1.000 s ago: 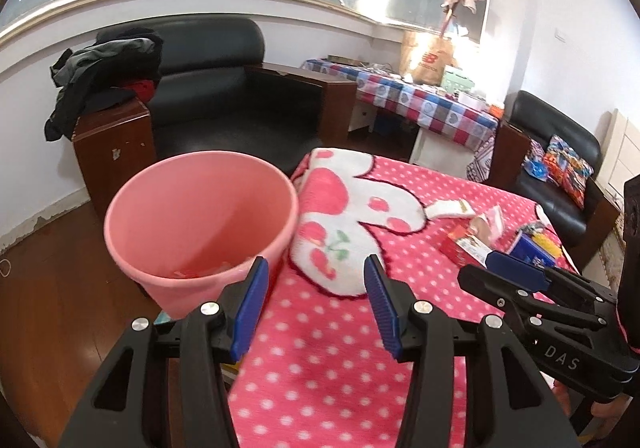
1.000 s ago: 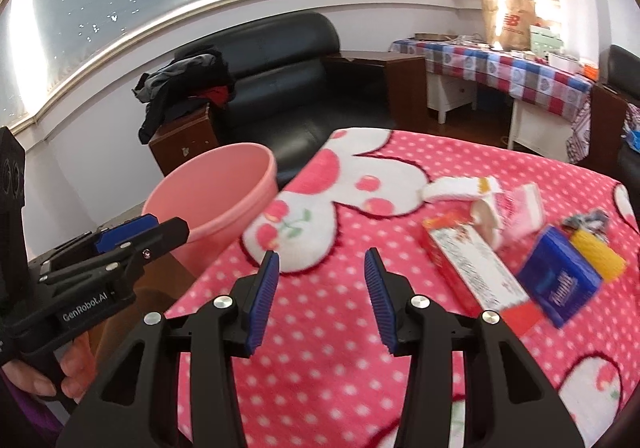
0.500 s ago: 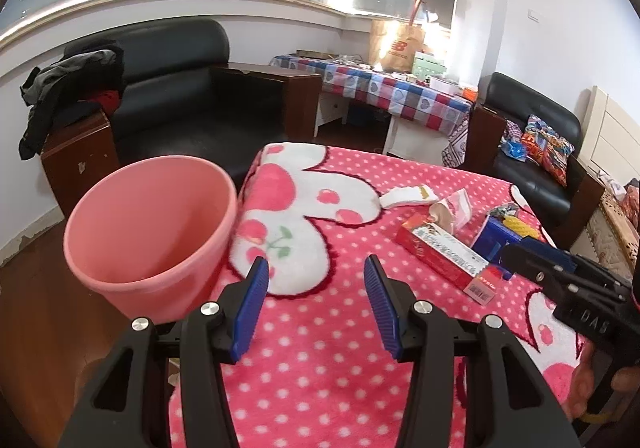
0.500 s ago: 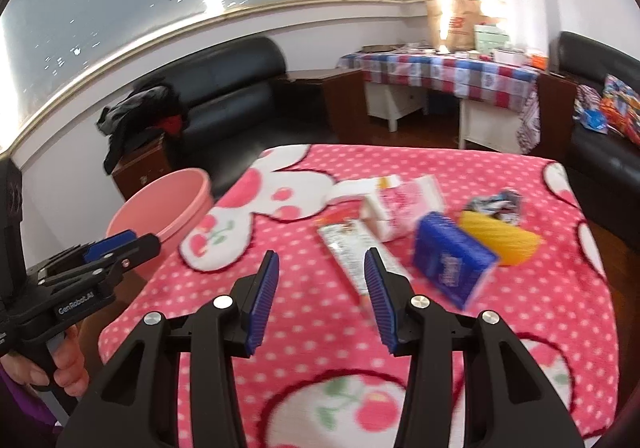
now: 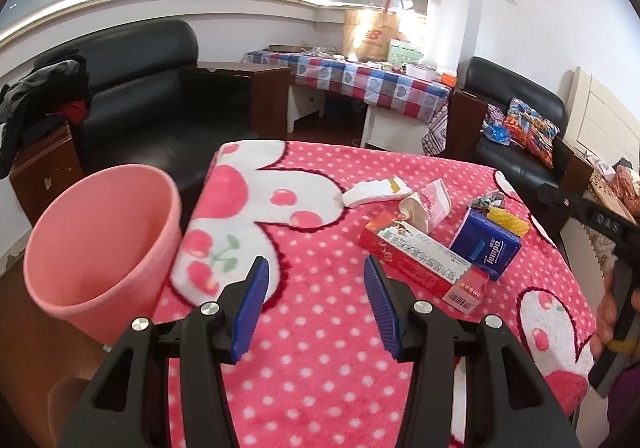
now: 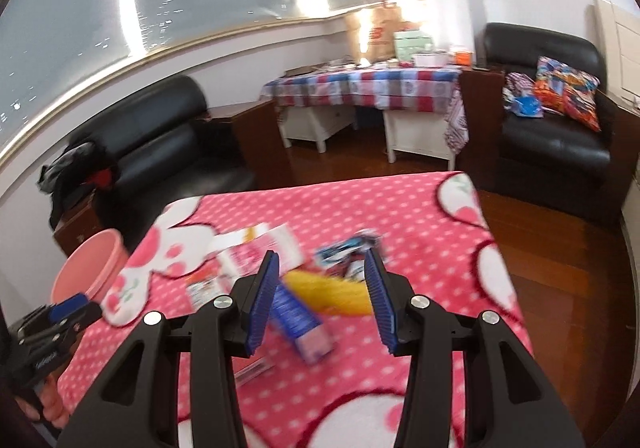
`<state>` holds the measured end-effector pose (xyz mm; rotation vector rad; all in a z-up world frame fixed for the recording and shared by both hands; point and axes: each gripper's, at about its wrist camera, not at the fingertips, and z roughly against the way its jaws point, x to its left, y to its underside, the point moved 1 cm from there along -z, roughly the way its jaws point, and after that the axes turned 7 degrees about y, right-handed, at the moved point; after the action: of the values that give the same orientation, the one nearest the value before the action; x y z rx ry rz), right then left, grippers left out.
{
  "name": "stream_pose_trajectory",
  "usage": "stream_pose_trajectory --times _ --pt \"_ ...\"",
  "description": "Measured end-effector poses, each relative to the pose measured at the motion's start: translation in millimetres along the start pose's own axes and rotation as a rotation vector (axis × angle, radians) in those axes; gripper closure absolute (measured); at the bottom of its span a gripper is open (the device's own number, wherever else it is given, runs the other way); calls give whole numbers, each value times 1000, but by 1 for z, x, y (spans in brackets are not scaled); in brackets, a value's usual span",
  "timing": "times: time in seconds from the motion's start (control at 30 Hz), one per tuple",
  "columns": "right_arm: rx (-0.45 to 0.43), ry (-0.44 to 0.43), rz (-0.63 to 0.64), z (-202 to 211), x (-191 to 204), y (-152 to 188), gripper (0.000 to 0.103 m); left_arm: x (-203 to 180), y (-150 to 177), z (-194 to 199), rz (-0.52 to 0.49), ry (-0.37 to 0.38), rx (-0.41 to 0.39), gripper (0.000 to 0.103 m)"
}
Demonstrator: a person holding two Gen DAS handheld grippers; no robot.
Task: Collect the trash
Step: 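Move both open tools back over the remaining trash on the table, then grasp crumpled wrapper with right tool while left tool grasps yellow foam net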
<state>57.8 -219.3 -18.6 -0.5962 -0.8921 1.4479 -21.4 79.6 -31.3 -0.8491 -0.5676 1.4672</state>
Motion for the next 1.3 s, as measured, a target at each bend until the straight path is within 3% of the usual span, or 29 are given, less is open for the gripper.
stream_pose_trajectory --times 0.23,0.5,0.87,1.03,1.3 --pt "63 -14 -38 -40 -20 -11 58 -16 -9 -19 -39 30 6 54" --pt "159 -86 -36 -79 -30 -12 58 -24 -14 -32 -39 51 19 54" --pt "178 -157 -61 -97 -36 -10 58 -40 -18 -40 -58 80 23 54" --pt "196 -176 -82 -105 -41 -8 78 -48 -16 -42 -74 90 30 54" --pt "132 -167 -70 -87 -40 -8 86 -60 -18 -43 -88 112 31 54"
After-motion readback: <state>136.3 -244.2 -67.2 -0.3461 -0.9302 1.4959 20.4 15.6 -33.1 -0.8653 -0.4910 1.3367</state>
